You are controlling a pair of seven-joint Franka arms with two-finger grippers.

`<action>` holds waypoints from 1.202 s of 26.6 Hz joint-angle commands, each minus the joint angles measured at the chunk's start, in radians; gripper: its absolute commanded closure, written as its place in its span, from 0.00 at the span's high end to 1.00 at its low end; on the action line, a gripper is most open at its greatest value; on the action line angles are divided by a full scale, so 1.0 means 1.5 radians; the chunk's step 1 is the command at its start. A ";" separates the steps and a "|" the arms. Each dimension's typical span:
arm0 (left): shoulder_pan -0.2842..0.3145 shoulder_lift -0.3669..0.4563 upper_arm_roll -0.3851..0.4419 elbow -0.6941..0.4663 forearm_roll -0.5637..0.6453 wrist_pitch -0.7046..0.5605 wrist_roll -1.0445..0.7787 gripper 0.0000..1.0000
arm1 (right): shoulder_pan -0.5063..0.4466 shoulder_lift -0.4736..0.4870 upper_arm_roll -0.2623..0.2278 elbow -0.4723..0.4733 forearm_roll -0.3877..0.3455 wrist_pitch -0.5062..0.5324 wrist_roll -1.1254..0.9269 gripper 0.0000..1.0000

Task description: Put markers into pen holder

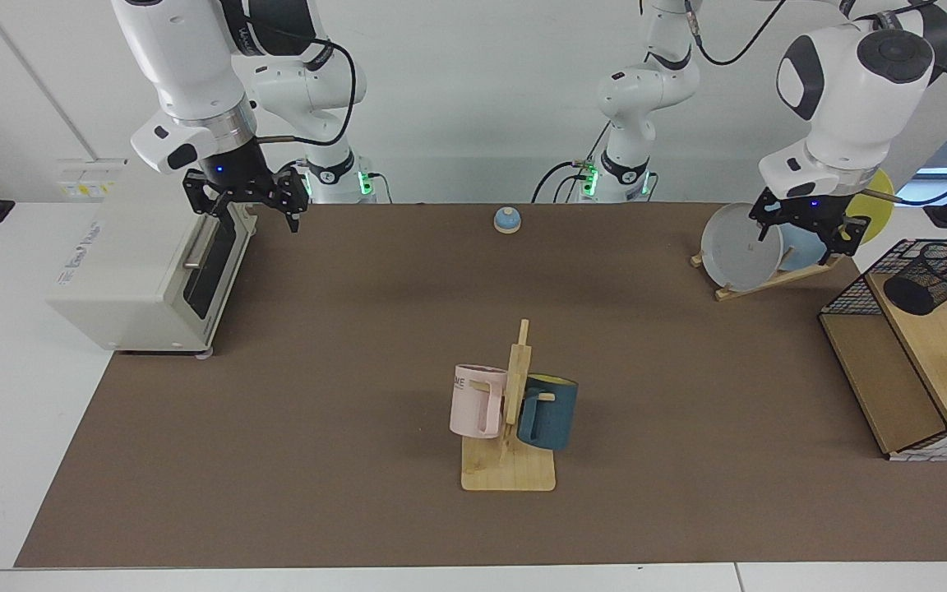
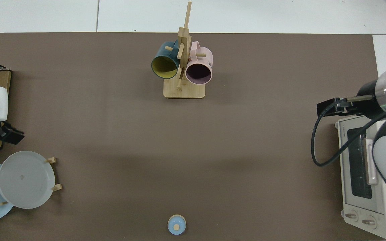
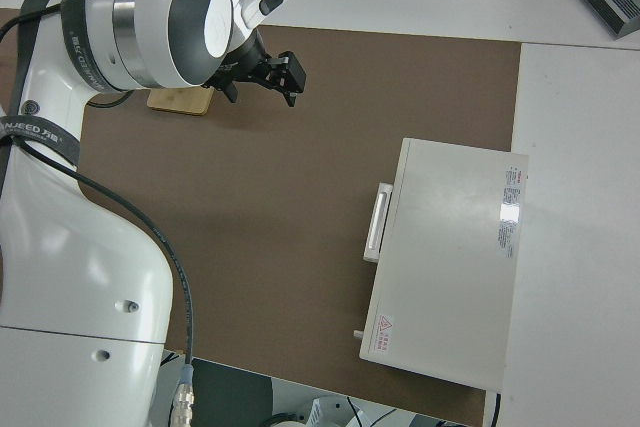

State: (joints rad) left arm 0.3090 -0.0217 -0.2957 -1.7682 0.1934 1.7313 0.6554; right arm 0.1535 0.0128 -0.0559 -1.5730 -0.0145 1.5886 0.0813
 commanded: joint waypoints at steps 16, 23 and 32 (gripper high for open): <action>-0.042 -0.033 0.007 -0.032 -0.123 0.038 -0.433 1.00 | -0.013 -0.008 0.010 -0.008 -0.001 0.007 -0.015 1.00; -0.048 -0.043 0.005 -0.006 -0.116 0.062 -0.420 1.00 | -0.013 -0.008 0.010 -0.008 -0.001 0.007 -0.015 1.00; -0.050 -0.063 -0.006 -0.006 -0.123 0.020 -0.452 1.00 | -0.013 -0.008 0.010 -0.008 -0.001 0.007 -0.015 1.00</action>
State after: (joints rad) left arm 0.2462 -0.0918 -0.2968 -1.7721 0.0115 1.8040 0.0139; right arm 0.1535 0.0128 -0.0559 -1.5730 -0.0145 1.5886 0.0813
